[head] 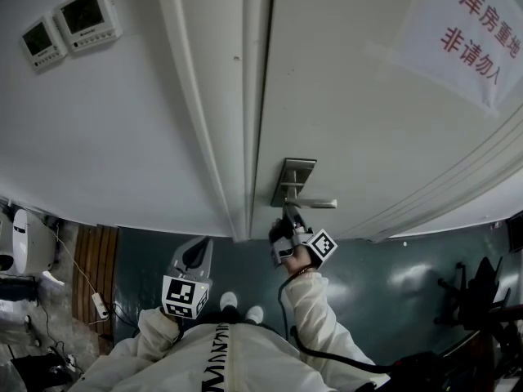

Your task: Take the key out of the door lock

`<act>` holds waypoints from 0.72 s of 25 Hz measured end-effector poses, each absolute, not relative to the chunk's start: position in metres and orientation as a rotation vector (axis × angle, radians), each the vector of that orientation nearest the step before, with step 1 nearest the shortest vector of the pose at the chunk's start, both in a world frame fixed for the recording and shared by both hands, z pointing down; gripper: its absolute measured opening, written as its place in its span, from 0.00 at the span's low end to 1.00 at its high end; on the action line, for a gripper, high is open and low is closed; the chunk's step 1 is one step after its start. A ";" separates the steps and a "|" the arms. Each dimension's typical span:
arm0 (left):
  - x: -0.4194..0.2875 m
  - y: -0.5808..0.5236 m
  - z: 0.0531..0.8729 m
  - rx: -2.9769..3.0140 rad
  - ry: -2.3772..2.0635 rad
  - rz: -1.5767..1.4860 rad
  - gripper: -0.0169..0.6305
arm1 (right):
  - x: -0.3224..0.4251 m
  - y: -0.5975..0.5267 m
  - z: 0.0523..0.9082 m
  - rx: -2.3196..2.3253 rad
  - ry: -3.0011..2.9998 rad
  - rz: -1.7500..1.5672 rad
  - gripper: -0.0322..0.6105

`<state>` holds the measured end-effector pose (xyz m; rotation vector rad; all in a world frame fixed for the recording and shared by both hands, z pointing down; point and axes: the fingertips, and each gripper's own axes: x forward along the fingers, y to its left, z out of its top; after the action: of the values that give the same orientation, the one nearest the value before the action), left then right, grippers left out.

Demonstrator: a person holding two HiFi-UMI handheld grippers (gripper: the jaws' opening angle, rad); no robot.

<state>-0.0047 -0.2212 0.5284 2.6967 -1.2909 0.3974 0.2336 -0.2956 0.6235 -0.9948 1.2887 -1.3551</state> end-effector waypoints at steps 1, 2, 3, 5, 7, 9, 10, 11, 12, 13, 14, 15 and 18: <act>-0.004 -0.221 0.528 2.697 -1.290 0.398 0.02 | 0.233 -0.295 0.623 -0.999 1.288 -1.354 0.09; -0.004 -0.221 0.528 2.698 -1.290 0.397 0.02 | 0.233 -0.295 0.622 -1.001 1.289 -1.355 0.09; -0.004 -0.220 0.529 2.699 -1.290 0.397 0.03 | 0.233 -0.295 0.622 -1.003 1.292 -1.355 0.09; -0.003 -0.219 0.529 2.701 -1.287 0.398 0.03 | 0.233 -0.295 0.622 -1.008 1.296 -1.356 0.09; -0.003 -0.218 0.529 2.701 -1.286 0.402 0.03 | 0.233 -0.296 0.622 -1.011 1.292 -1.358 0.09; -0.003 -0.217 0.529 2.702 -1.286 0.401 0.03 | 0.233 -0.296 0.621 -1.014 1.289 -1.361 0.09; -0.003 -0.217 0.529 2.702 -1.287 0.401 0.03 | 0.233 -0.296 0.621 -1.015 1.289 -1.361 0.09; -0.004 -0.216 0.529 2.701 -1.288 0.401 0.03 | 0.233 -0.296 0.620 -1.015 1.290 -1.362 0.09; -0.004 -0.216 0.529 2.702 -1.289 0.401 0.02 | 0.233 -0.295 0.620 -1.016 1.290 -1.363 0.09; -0.004 -0.215 0.528 2.703 -1.290 0.399 0.03 | 0.233 -0.295 0.621 -1.019 1.289 -1.365 0.09; -0.004 -0.214 0.528 2.703 -1.290 0.399 0.03 | 0.233 -0.295 0.621 -1.023 1.288 -1.367 0.09; -0.004 -0.213 0.528 2.702 -1.290 0.399 0.03 | 0.233 -0.294 0.621 -1.025 1.287 -1.369 0.09; -0.004 -0.210 0.529 2.699 -1.290 0.402 0.02 | 0.233 -0.294 0.620 -1.028 1.292 -1.373 0.09</act>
<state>-0.0038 -0.2104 0.5293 2.6991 -1.2903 0.4024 0.2326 -0.2944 0.6197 -1.0276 1.2922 -1.3732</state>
